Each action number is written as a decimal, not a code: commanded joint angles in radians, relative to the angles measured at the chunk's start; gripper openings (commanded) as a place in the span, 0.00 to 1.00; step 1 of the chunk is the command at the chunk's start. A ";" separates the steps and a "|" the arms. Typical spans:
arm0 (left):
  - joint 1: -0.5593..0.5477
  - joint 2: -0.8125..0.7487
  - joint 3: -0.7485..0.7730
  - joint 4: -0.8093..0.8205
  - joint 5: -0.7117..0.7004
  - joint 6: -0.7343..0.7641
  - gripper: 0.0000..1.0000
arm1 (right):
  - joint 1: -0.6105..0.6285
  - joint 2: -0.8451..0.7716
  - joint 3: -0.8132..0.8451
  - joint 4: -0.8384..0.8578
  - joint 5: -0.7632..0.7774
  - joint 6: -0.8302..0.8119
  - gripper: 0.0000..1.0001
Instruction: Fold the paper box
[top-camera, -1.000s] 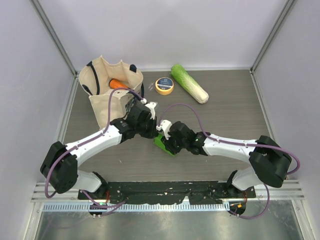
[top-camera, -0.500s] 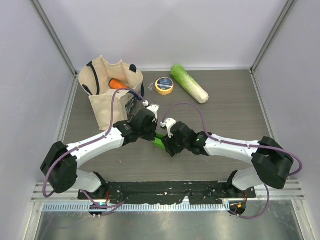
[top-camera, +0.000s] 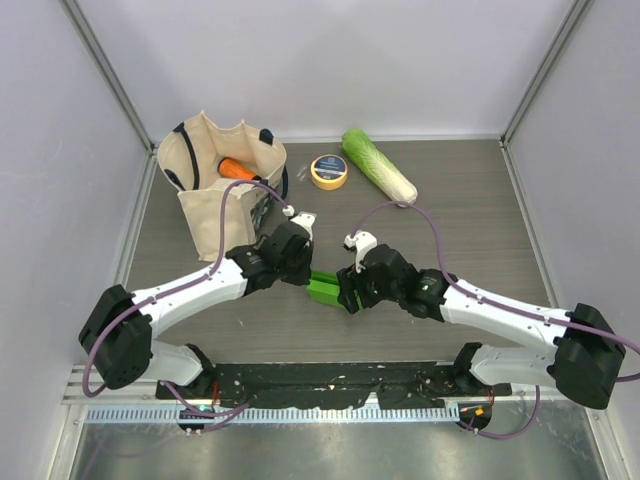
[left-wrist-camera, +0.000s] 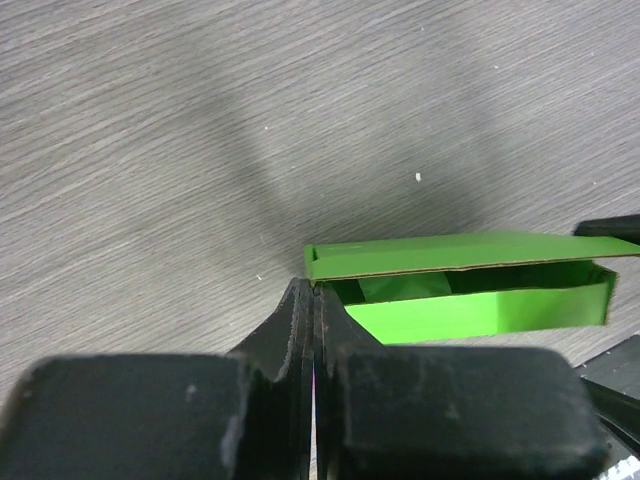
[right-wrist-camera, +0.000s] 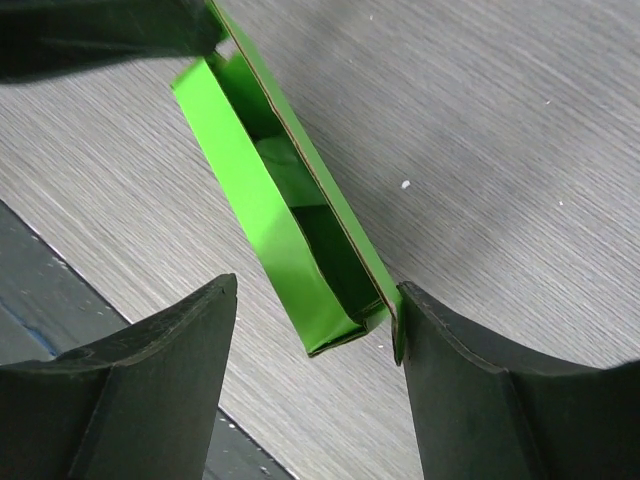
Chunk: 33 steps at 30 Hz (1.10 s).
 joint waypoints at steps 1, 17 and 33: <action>-0.005 0.007 0.058 -0.033 0.029 -0.008 0.00 | 0.008 0.028 -0.042 0.133 -0.020 -0.129 0.70; -0.005 -0.007 0.066 -0.065 0.082 -0.035 0.00 | 0.029 0.191 -0.024 0.217 0.103 -0.186 0.62; -0.036 -0.007 -0.031 -0.001 -0.006 -0.095 0.00 | 0.028 0.159 -0.033 0.238 0.120 -0.052 0.61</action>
